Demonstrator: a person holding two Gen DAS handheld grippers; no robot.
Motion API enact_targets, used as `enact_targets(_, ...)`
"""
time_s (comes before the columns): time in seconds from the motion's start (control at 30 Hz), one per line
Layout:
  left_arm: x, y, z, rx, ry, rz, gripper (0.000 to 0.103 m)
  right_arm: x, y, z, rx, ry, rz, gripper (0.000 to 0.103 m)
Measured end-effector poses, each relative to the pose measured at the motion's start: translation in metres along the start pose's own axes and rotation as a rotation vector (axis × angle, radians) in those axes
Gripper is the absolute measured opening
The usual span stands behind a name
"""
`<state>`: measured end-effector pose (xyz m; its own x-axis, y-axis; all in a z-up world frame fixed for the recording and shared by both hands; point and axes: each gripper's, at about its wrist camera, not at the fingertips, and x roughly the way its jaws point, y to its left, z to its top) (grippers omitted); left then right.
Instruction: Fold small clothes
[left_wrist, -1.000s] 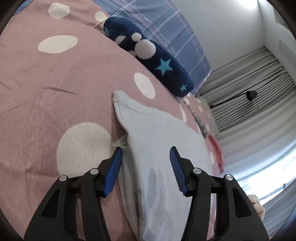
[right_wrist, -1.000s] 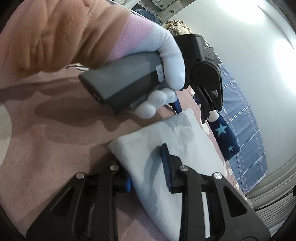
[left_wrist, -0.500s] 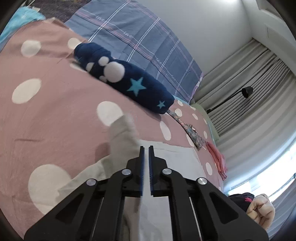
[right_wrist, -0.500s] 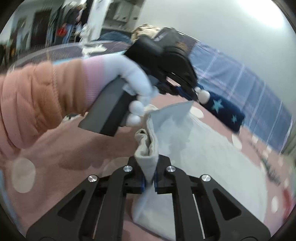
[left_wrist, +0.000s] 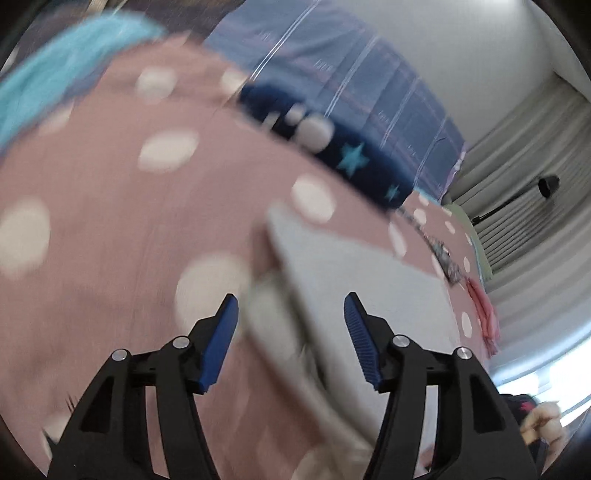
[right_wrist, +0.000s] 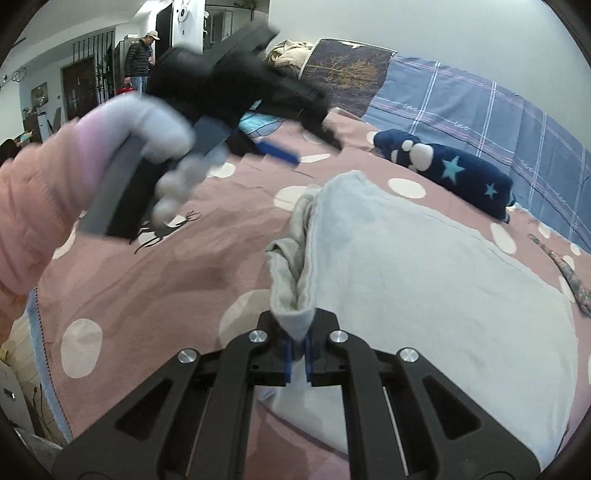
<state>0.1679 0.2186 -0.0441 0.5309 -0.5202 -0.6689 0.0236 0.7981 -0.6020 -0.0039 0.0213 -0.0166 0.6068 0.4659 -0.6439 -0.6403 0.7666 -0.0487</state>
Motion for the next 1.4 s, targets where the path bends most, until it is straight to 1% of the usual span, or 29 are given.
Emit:
enact_targets(0.03,0.003,0.008,-0.005,-0.043,0.02,-0.044,0.061,0.002,0.0,0.0,0.0,0.001,0.004,0.004)
enact_targets(0.1,0.011,0.022,-0.016,-0.136,0.053,-0.174,0.063,0.002,0.004,0.001,-0.003,0.001,0.007,0.004)
enact_targets(0.13,0.015,0.025,-0.02,-0.16,0.064,-0.209,0.064,0.002,0.005,0.0,-0.006,0.002,0.004,0.004)
enact_targets(0.17,0.02,0.028,-0.023,-0.176,0.076,-0.233,0.067,0.001,0.006,0.0,-0.007,0.002,0.001,0.004)
enact_targets(0.23,0.033,0.032,-0.024,-0.196,0.101,-0.238,0.068,0.001,0.005,0.0,-0.008,0.004,-0.004,0.004)
enact_targets(0.37,0.045,0.028,-0.015,-0.199,0.074,-0.268,0.068,0.002,0.003,0.001,-0.005,0.008,-0.013,0.004)
enact_targets(0.4,0.049,0.025,-0.011,-0.188,0.066,-0.26,0.058,0.003,0.005,0.002,-0.007,0.011,-0.015,0.004)
enact_targets(0.43,0.054,0.021,-0.007,-0.175,0.065,-0.249,0.045,0.004,0.005,0.002,-0.008,0.012,-0.015,0.004)
enact_targets(0.47,0.06,0.017,-0.002,-0.169,0.066,-0.239,0.016,0.004,0.007,0.003,-0.011,0.012,-0.014,0.004)
enact_targets(0.5,0.063,0.015,0.001,-0.172,0.069,-0.239,0.008,0.004,0.01,0.003,-0.016,0.01,-0.012,0.004)
enact_targets(0.57,0.066,0.006,0.006,-0.156,0.07,-0.235,0.008,0.001,0.012,0.003,-0.026,-0.004,-0.019,0.004)
enact_targets(0.7,0.063,-0.026,0.012,-0.045,0.066,-0.176,0.007,-0.009,-0.002,0.004,0.0,-0.032,-0.029,0.004)
enact_targets(0.83,0.058,-0.051,0.018,-0.011,0.048,-0.175,0.007,-0.025,-0.031,0.001,0.079,-0.058,-0.008,0.004)
enact_targets(0.93,0.063,-0.079,0.022,0.018,0.04,-0.178,0.007,-0.041,-0.06,-0.003,0.179,-0.076,0.033,0.004)
enact_targets(1.03,0.074,-0.113,0.023,0.056,0.049,-0.169,0.007,-0.057,-0.078,-0.008,0.227,-0.104,0.016,0.004)
enact_targets(1.2,0.101,-0.181,0.013,0.148,0.082,-0.165,0.007,-0.089,-0.119,-0.034,0.335,-0.147,-0.033,0.004)
enact_targets(1.4,0.142,-0.264,-0.011,0.262,0.137,-0.175,0.007,-0.118,-0.171,-0.079,0.472,-0.154,-0.088,0.004)
